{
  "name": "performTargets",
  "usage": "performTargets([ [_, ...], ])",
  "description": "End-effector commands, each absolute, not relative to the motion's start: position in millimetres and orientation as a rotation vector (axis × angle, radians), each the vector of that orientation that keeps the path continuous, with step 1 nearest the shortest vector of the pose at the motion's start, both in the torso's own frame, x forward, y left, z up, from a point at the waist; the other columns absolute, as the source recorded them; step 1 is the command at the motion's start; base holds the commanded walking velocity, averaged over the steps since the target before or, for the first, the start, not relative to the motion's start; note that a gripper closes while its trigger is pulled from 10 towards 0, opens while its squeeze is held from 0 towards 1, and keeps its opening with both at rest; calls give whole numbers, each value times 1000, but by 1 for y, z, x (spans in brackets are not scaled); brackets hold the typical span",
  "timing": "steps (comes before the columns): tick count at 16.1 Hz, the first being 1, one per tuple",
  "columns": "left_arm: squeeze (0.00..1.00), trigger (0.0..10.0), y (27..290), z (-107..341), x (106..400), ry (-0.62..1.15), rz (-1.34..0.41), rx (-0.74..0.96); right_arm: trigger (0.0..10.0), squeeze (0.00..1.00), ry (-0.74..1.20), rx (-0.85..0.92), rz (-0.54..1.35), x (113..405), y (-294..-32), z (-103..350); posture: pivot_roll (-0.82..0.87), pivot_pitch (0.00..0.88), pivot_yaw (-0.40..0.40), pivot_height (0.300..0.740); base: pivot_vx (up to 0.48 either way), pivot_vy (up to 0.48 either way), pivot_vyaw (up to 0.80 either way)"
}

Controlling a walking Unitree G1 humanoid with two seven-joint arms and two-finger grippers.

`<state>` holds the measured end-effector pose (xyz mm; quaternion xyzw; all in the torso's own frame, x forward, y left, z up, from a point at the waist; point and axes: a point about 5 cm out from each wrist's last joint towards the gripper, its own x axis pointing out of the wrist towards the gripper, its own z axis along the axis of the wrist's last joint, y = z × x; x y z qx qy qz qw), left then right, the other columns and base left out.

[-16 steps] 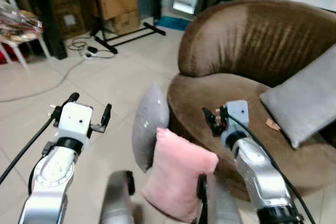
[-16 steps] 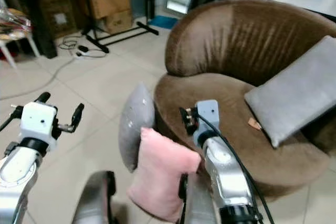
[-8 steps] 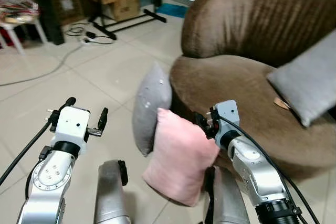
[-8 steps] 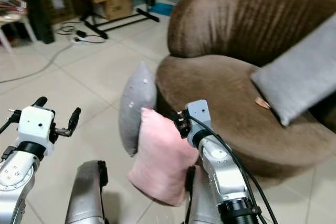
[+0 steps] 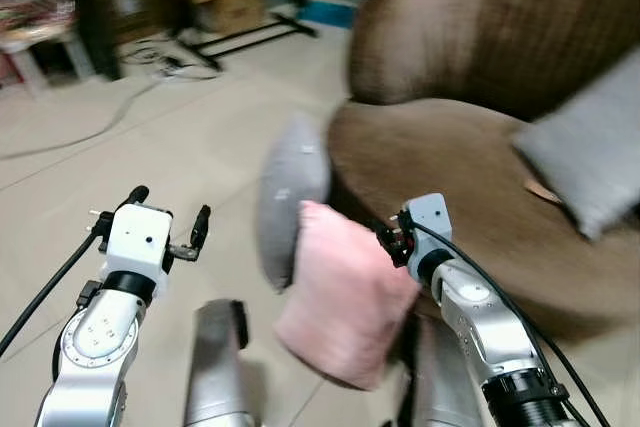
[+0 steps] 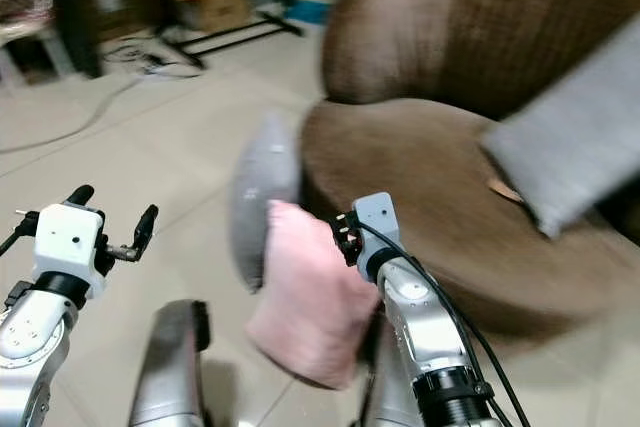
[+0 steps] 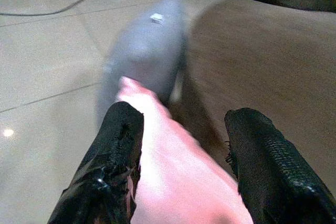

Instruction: Move the pillow to the sofa from floor

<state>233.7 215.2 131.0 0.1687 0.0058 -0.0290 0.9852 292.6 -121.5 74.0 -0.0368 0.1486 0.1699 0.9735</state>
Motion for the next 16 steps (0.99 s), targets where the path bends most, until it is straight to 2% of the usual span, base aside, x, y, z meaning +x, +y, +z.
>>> performTargets([
  [1,0,10000,215,134,234,8,-67,339,10000,0,281,-79,331,294,-119,77,18,0,-44,452,375,0,800],
  [3,0,10000,215,133,235,15,-74,348,10000,0,286,-63,295,294,-121,74,13,0,-41,452,358,0,0],
  [7,0,10000,212,132,235,23,-82,361,10000,0,291,-35,286,292,-122,71,17,0,-43,452,0,0,0],
  [8,0,10000,210,132,234,27,-99,359,10000,1000,292,-51,299,295,-120,70,17,0,-41,452,0,0,0],
  [12,0,10000,201,124,226,83,-249,365,10000,1000,408,-228,461,307,-107,50,12,0,-32,452,0,0,0],
  [16,0,10000,202,124,216,120,-300,375,10000,1000,459,-268,388,320,-109,36,17,0,-28,452,0,0,0],
])
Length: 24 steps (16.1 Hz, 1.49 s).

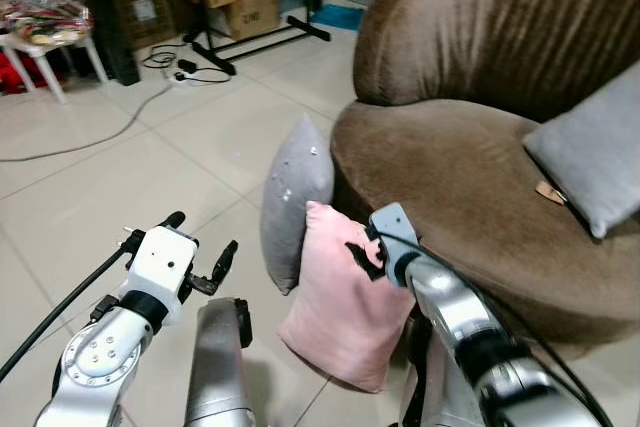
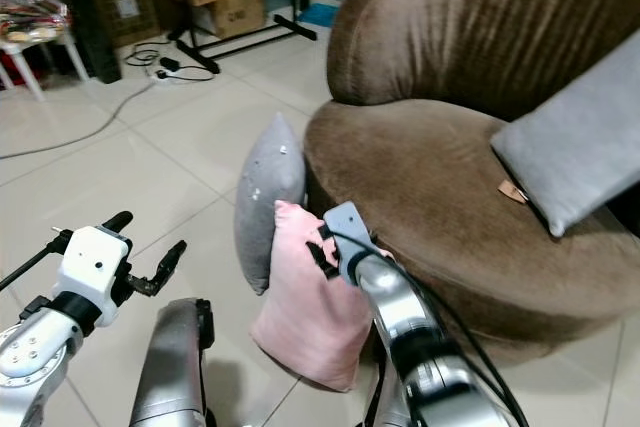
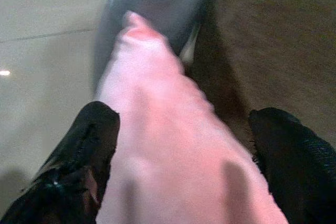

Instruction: Move the pillow to the sofa from floor

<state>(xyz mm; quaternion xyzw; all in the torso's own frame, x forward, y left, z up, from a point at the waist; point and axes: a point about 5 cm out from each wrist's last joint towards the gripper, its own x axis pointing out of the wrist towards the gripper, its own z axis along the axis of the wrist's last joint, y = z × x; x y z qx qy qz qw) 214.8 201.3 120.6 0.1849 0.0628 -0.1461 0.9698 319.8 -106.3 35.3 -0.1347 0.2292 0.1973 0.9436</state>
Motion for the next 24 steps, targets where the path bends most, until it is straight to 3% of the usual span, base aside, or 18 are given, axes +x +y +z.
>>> performTargets([
  [1,0,10000,202,125,211,128,-307,376,10000,1000,470,-273,357,322,-112,34,19,0,-27,452,0,0,0],
  [3,0,10000,202,125,200,163,-324,372,10000,1000,480,-287,281,329,-119,35,12,2,-13,452,0,0,0],
  [6,0,10000,200,127,179,196,-326,367,10000,1000,482,-333,259,334,-127,36,26,86,-26,452,0,0,0],
  [10,0,10000,200,139,157,219,-311,362,10000,1000,520,-253,216,331,-128,30,69,134,-49,452,0,0,0],
  [11,0,10000,199,141,155,222,-313,359,10000,0,532,-246,220,329,-127,27,74,139,-50,452,0,0,0],
  [20,0,10000,195,150,124,302,-326,348,10000,0,529,-181,187,326,-104,24,90,213,-55,452,0,0,0],
  [21,0,10000,195,151,121,311,-325,347,4471,0,517,-159,193,326,-100,25,91,215,-55,452,0,0,0],
  [22,0,10000,195,151,120,315,-324,347,4471,0,512,-144,194,327,-98,26,91,215,-55,452,0,0,0],
  [23,0,10000,194,152,118,321,-323,347,1961,0,508,-123,187,326,-95,26,91,215,-58,452,0,0,0],
  [24,0,10000,194,152,117,322,-323,347,1098,0,507,-116,183,326,-94,26,91,215,-59,452,0,0,0],
])
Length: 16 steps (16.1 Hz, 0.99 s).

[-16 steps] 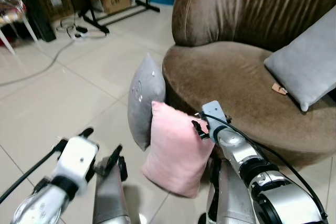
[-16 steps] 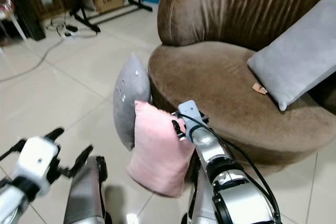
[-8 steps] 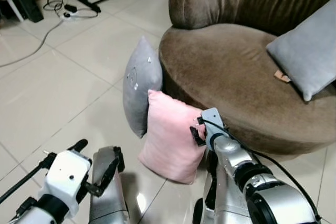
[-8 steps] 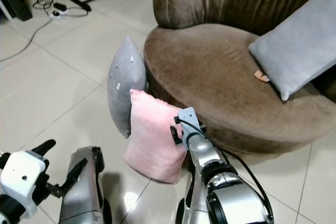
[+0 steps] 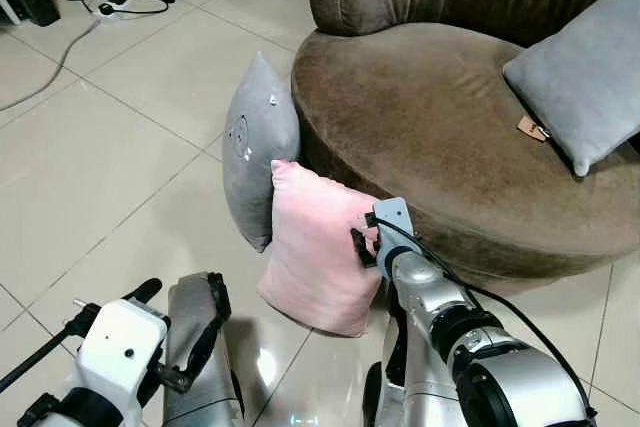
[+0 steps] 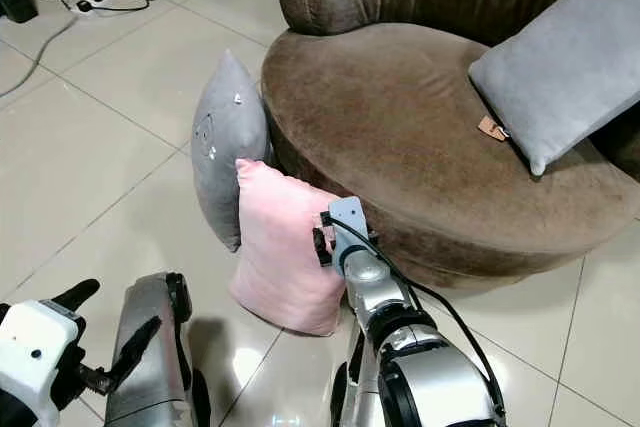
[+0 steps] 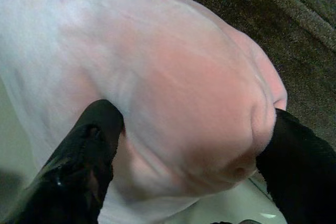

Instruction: Move the pillow to the sofa from floor

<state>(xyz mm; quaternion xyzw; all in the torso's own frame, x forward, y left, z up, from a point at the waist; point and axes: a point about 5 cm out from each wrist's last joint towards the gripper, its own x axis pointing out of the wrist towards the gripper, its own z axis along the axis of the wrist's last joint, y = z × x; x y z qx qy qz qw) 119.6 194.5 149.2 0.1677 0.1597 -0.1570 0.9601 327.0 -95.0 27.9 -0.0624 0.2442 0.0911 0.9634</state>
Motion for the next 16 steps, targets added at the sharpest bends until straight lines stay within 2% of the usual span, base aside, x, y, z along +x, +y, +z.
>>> performTargets([
  [1,0,10000,194,153,117,327,-321,345,0,0,510,-104,174,325,-94,25,88,213,-61,452,0,0,0],
  [12,0,10000,189,150,123,328,-380,342,0,0,506,-62,175,323,-92,23,76,189,-47,452,0,0,0],
  [16,0,10000,173,156,117,311,-536,214,0,0,499,-57,174,325,-91,26,77,174,-47,452,0,0,0],
])
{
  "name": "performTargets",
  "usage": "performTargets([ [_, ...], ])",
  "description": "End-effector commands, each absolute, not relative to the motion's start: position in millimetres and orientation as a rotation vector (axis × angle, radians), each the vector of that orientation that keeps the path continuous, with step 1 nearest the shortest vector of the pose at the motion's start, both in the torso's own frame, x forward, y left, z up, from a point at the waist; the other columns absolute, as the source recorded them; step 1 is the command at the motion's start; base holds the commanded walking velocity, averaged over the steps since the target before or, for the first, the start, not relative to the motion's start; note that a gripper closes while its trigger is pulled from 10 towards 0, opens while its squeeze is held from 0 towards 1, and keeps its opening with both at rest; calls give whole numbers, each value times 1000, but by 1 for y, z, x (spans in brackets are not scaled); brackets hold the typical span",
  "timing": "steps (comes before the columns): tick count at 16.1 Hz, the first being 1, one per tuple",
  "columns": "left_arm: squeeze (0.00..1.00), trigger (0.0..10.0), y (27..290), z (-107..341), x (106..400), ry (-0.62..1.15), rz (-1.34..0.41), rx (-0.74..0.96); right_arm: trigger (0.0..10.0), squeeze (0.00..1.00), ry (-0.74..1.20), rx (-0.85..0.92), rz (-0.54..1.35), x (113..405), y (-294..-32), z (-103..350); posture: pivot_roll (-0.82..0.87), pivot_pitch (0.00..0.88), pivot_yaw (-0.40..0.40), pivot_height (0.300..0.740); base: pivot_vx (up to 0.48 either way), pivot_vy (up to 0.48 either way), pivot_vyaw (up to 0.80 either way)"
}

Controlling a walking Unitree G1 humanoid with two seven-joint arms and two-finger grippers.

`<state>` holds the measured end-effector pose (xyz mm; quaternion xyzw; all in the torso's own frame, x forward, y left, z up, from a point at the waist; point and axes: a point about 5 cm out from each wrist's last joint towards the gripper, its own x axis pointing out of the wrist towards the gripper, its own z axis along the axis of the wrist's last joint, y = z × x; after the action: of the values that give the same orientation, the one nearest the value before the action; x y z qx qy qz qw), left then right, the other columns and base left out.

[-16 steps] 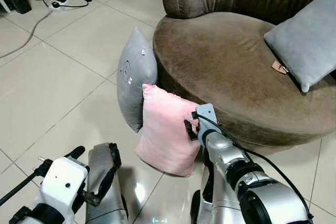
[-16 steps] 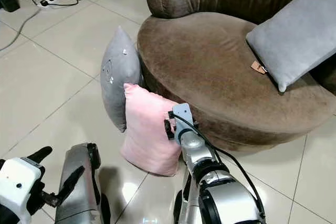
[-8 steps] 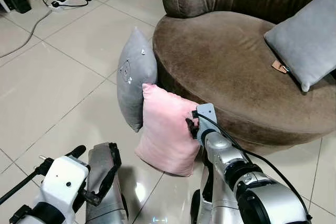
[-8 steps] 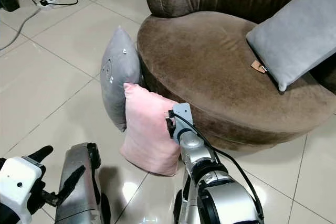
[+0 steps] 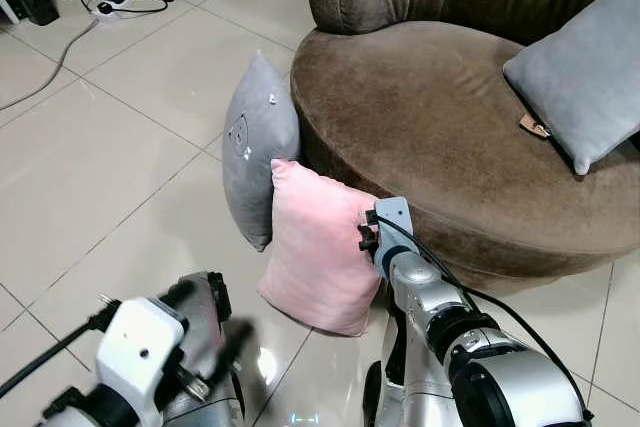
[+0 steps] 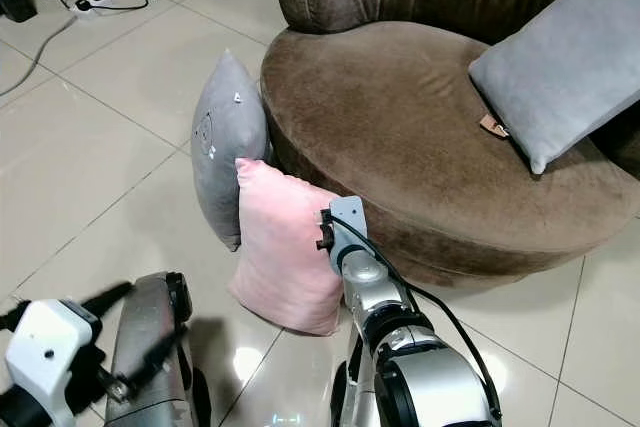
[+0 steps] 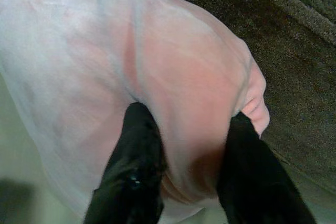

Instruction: Move the pillow to the sofa from floor

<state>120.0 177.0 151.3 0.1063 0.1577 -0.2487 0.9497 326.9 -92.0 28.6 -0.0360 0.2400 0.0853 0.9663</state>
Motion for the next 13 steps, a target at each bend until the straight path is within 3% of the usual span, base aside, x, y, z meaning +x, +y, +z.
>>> performTargets([
  [1,0,10000,172,155,117,316,-546,208,0,0,497,-57,175,325,-91,26,77,170,-49,452,0,0,0],
  [13,0,10000,186,130,128,361,-537,232,0,0,500,-16,186,322,-82,24,70,46,-64,452,0,0,0],
])
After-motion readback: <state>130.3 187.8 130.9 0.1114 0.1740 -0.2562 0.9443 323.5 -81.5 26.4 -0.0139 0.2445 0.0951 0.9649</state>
